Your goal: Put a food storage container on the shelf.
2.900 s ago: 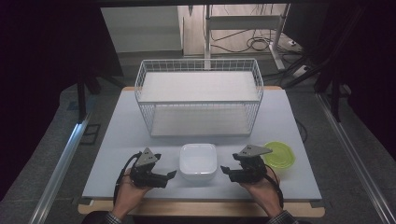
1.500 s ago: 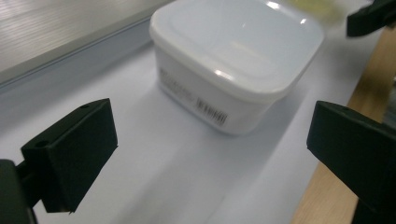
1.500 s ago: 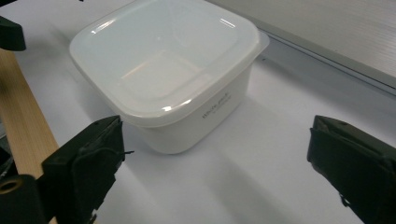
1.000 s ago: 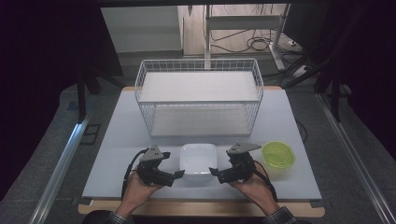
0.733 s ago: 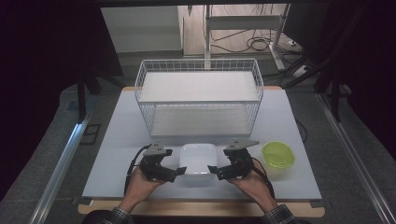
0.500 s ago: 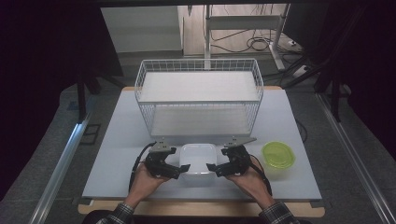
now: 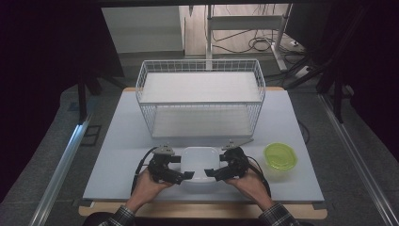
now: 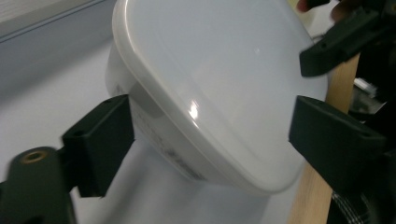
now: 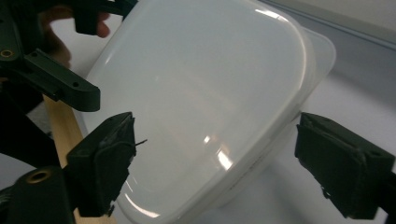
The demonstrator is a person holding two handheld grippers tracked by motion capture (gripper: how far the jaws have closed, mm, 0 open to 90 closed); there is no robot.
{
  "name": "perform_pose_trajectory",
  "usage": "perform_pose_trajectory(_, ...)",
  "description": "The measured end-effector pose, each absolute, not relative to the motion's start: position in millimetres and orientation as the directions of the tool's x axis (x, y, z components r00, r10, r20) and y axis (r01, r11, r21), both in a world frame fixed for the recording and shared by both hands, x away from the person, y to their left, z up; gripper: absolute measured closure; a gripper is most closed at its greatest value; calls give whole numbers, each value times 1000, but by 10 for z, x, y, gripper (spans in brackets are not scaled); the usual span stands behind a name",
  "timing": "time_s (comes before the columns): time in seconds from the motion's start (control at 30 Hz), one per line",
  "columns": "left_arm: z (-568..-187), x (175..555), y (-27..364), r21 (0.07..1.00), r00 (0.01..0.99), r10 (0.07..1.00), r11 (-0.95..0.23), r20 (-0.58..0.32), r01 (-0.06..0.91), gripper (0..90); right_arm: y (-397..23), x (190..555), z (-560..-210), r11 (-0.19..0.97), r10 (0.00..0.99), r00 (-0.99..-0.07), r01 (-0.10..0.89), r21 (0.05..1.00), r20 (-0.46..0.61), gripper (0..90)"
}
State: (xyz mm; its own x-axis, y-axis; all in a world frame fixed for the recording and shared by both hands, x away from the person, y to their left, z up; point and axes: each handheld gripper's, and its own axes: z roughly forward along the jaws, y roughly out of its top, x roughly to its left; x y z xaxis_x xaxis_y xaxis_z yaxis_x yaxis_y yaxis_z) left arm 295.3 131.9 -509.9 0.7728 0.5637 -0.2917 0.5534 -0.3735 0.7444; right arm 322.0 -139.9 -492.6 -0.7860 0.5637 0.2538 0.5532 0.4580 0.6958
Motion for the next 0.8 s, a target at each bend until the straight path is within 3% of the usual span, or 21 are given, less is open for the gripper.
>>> perform_pose_trajectory(0.03, -5099, 2953, 1319, 744, 773, 564, -374, -292, 553, 182, -1399, 3220, -4926, 458, 564, -786, 553, 696, 254, 170)
perform_pose_trajectory(0.07, -5066, 2897, 1322, 739, 768, 575, -380, -282, 556, 219, -1443, 3151, -4869, 446, 586, -772, 562, 697, 247, 270)
perform_pose_trajectory(0.1, -5066, 2897, 1322, 739, 768, 575, -380, -282, 556, 251, -1443, 3151, -4869, 446, 586, -772, 562, 697, 247, 270)
perform_pose_trajectory(0.13, -5037, 2857, 1339, 735, 756, 590, -372, -284, 567, 290, -1500, 3113, -4833, 420, 604, -753, 579, 698, 262, 374)
perform_pose_trajectory(0.33, -4974, 2754, 1391, 735, 730, 624, -349, -280, 581, 501, -1584, 3021, -4839, 364, 630, -697, 655, 662, 343, 490)
perform_pose_trajectory(0.37, -4968, 2743, 1398, 729, 723, 629, -347, -287, 591, 516, -1601, 3001, -4823, 349, 636, -686, 665, 661, 354, 563)
perform_pose_trajectory(0.43, -4949, 2719, 1423, 719, 707, 638, -333, -305, 611, 575, -1613, 2973, -4795, 325, 651, -664, 682, 656, 368, 623)
perform_pose_trajectory(0.67, -4925, 2689, 1443, 720, 673, 676, -302, -299, 624, 712, -1629, 2958, -4756, 283, 680, -632, 693, 663, 371, 762)
perform_pose_trajectory(0.7, -4934, 2688, 1435, 720, 670, 683, -306, -289, 623, 770, -1639, 2958, -4750, 277, 686, -630, 690, 669, 366, 780)
perform_pose_trajectory(0.8, -4945, 2701, 1442, 721, 656, 688, -279, -311, 634, 778, -1619, 2945, -4753, 286, 697, -636, 671, 684, 333, 782)
